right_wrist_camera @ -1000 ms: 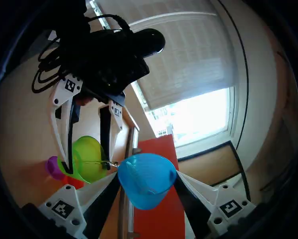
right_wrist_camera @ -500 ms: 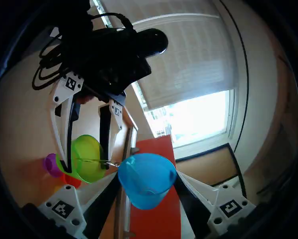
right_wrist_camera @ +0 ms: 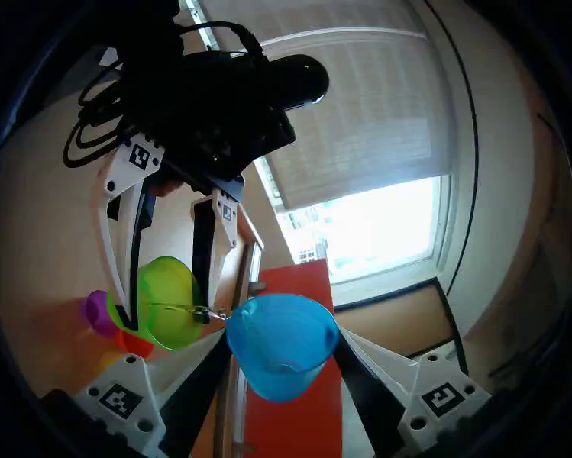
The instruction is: Pour water
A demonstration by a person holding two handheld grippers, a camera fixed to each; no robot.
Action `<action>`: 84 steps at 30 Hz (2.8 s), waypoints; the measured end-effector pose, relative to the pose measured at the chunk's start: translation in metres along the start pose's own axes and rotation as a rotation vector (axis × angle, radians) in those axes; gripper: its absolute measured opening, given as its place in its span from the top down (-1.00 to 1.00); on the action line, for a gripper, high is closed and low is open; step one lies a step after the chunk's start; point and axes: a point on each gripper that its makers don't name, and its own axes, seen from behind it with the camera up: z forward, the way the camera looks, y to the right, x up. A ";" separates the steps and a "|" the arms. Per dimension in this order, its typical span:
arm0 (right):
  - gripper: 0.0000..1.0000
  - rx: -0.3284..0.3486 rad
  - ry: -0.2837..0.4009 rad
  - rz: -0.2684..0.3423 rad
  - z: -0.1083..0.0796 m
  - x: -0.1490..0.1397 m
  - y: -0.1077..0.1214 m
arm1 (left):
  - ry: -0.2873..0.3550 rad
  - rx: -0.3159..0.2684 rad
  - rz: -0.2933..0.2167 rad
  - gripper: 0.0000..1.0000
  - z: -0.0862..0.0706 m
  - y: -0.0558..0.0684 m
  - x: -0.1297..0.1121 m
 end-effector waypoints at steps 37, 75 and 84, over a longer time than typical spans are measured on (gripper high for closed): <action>-0.83 -0.013 -0.007 -0.085 0.000 0.004 0.009 | 0.005 0.004 0.012 -0.80 0.000 0.002 0.000; -0.83 -0.022 -0.022 -0.176 0.000 -0.001 0.016 | 0.013 0.011 0.023 -0.80 0.000 0.000 0.007; -0.83 -0.022 -0.022 -0.198 0.000 0.002 0.016 | 0.017 0.011 0.022 -0.80 0.000 0.000 0.007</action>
